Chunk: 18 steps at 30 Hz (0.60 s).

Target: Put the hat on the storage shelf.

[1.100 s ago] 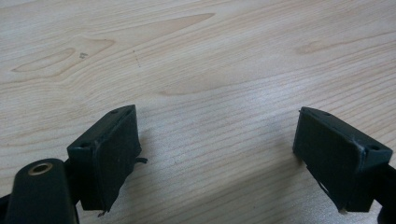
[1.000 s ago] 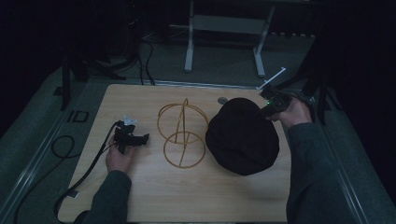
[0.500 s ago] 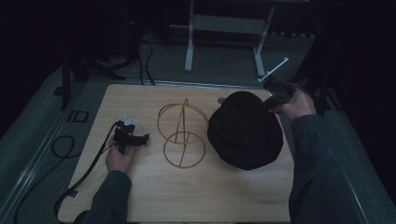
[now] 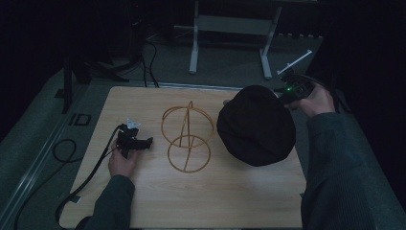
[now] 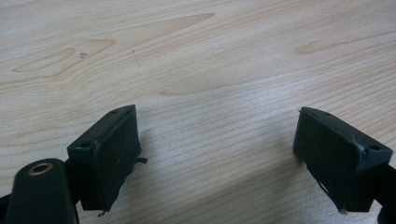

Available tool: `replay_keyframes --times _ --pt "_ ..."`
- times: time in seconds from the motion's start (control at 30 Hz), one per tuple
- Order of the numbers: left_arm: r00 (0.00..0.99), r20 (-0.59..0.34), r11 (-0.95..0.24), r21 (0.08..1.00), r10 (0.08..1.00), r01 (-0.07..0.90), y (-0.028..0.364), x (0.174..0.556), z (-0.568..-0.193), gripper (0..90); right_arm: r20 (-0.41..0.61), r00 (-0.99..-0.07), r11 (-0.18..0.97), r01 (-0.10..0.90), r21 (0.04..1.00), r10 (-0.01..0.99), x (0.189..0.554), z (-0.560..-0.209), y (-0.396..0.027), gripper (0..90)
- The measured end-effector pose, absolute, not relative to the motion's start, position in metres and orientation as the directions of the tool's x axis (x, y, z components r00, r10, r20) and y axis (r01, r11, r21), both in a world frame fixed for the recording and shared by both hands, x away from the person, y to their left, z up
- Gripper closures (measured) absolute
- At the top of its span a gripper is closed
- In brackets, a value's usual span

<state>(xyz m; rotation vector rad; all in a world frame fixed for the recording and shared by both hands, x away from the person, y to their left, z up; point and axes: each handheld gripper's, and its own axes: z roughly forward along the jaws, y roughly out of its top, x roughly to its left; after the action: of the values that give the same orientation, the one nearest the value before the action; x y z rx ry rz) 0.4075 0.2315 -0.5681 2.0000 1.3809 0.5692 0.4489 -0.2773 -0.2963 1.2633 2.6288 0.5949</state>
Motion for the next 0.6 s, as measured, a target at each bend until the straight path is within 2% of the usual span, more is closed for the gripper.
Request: replay_keyframes --times 0.6 --pt "0.356 -0.004 -0.248 0.709 0.935 0.66 0.231 0.407 -0.568 14.1 0.08 -0.529 0.429 0.761 0.487 0.845 0.457 -0.276 -0.291 79.1"
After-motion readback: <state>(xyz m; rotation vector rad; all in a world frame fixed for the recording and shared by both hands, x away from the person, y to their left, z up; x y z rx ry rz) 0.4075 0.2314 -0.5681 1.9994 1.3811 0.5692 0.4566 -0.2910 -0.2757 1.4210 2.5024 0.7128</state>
